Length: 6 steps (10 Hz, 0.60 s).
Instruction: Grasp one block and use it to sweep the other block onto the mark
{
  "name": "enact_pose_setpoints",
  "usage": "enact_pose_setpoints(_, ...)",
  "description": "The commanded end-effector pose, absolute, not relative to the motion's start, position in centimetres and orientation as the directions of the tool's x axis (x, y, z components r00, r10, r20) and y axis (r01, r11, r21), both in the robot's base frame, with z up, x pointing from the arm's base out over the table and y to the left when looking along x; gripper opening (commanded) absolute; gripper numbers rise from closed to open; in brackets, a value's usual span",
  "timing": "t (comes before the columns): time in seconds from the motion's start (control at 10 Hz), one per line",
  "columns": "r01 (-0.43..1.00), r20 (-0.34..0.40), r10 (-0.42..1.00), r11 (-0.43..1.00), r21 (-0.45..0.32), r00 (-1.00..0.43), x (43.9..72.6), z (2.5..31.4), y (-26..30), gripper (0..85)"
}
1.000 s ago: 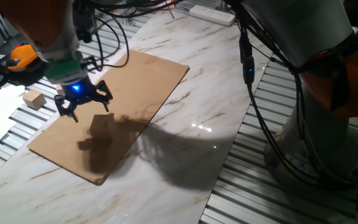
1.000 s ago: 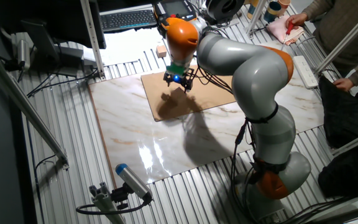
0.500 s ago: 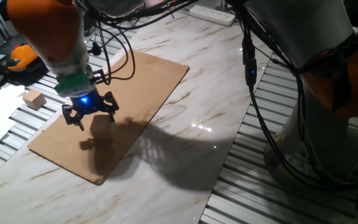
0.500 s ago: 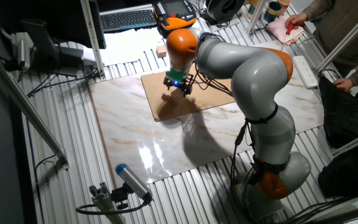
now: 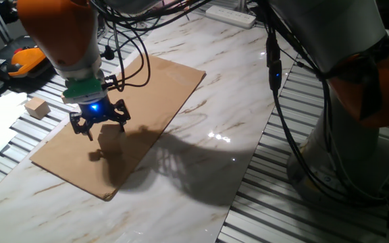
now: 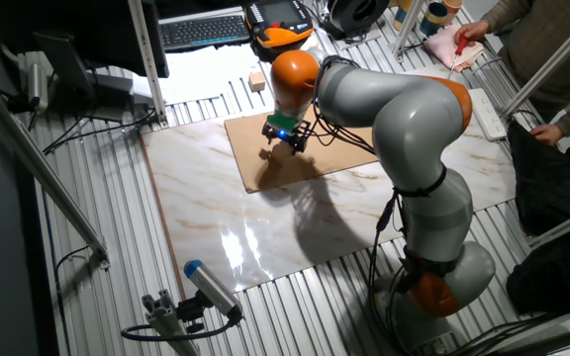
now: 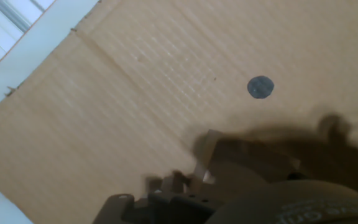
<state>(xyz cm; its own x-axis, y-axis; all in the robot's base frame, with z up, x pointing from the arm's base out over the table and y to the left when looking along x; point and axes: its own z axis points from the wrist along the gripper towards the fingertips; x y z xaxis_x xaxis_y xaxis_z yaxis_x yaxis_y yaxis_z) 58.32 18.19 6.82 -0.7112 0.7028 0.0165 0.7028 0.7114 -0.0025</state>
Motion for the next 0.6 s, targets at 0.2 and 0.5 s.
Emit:
enact_pose_setpoints(0.2,0.698,0.027,0.698,0.716,-0.012,-0.716,58.24,7.15,18.07,85.0)
enact_pose_setpoints(0.5,0.689,0.025,0.69,0.724,-0.034,-0.723,58.29,7.41,18.03,85.0)
